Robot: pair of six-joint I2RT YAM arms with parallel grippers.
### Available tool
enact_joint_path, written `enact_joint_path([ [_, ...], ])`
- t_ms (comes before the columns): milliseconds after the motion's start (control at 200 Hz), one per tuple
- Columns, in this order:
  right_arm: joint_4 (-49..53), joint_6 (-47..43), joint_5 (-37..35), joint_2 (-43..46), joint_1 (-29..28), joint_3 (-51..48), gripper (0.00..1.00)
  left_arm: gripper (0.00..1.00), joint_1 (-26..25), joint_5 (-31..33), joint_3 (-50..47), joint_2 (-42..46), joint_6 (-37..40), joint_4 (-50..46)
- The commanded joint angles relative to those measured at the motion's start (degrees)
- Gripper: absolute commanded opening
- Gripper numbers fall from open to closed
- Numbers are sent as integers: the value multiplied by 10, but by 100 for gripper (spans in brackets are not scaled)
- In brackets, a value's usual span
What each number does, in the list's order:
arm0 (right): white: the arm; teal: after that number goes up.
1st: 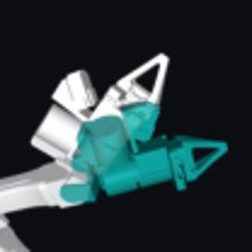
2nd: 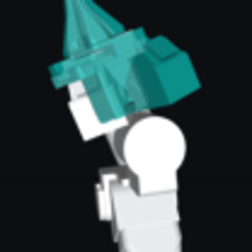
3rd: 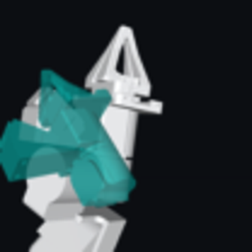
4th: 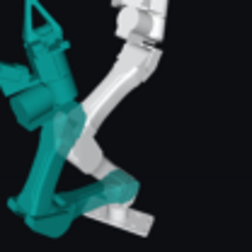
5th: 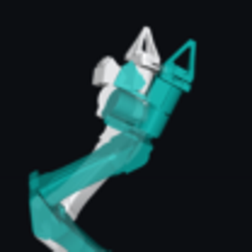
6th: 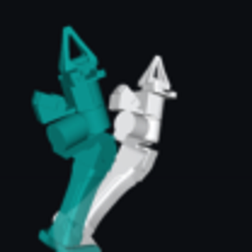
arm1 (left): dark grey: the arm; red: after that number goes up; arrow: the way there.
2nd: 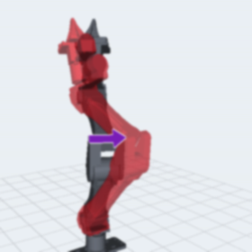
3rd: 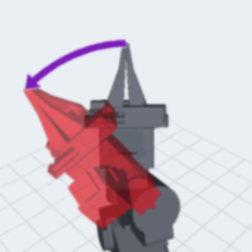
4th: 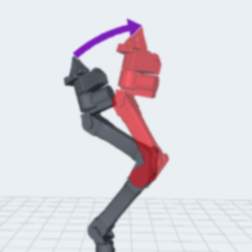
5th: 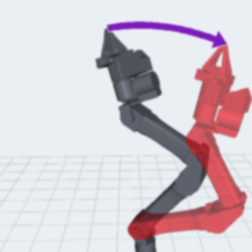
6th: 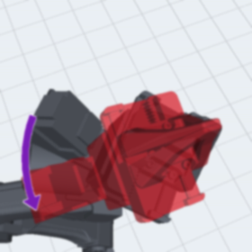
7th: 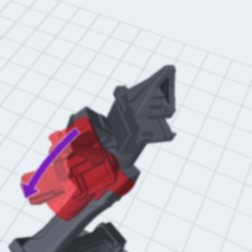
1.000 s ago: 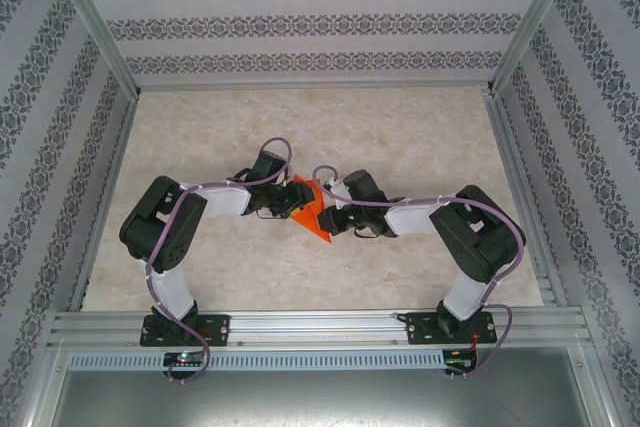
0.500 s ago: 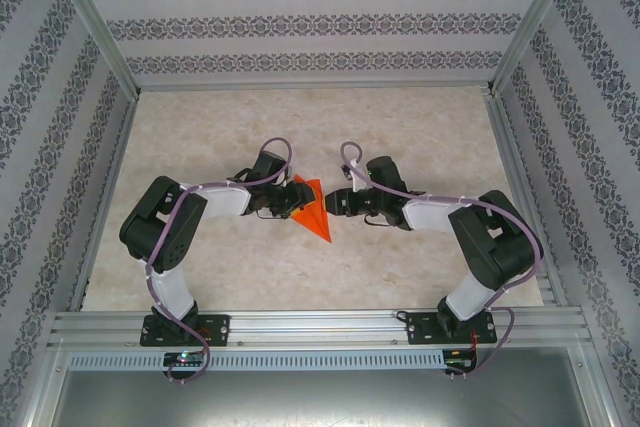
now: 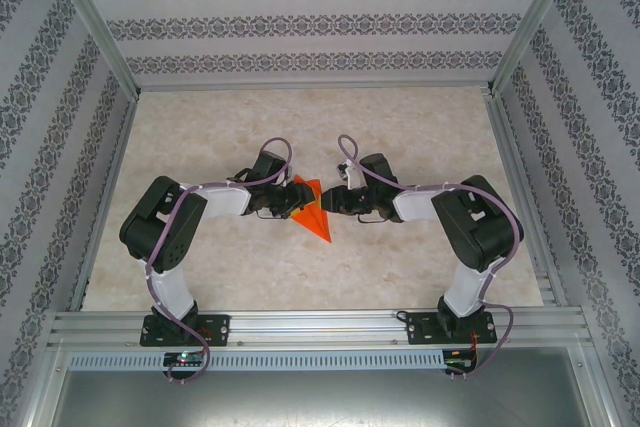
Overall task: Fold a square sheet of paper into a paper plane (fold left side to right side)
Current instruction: Fourth fold the wing at the center of the table.
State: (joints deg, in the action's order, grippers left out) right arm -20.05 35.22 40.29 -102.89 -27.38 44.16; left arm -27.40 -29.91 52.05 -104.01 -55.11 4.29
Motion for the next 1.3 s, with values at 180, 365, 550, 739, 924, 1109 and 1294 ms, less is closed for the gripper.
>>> enact_joint_path([
  [180,-18,17,25,-28,-1,18,16,49,-11,9,1,-2,9,-16],
  [365,-8,10,16,-39,0,22,0,49,-11,10,1,-1,10,-17],
  [550,15,-5,-5,-41,0,29,0,49,-11,10,1,-1,10,-17],
  [739,44,-25,-25,-40,-1,32,0,49,-12,9,1,2,11,-19],
  [924,56,-31,-30,-46,-1,37,0,49,-12,8,2,2,10,-20],
  [1109,71,-41,-39,-46,-1,40,0,49,-12,8,3,1,11,-21],
  [1294,84,-48,-41,-54,-4,45,0,49,-12,8,6,0,12,-24],
])
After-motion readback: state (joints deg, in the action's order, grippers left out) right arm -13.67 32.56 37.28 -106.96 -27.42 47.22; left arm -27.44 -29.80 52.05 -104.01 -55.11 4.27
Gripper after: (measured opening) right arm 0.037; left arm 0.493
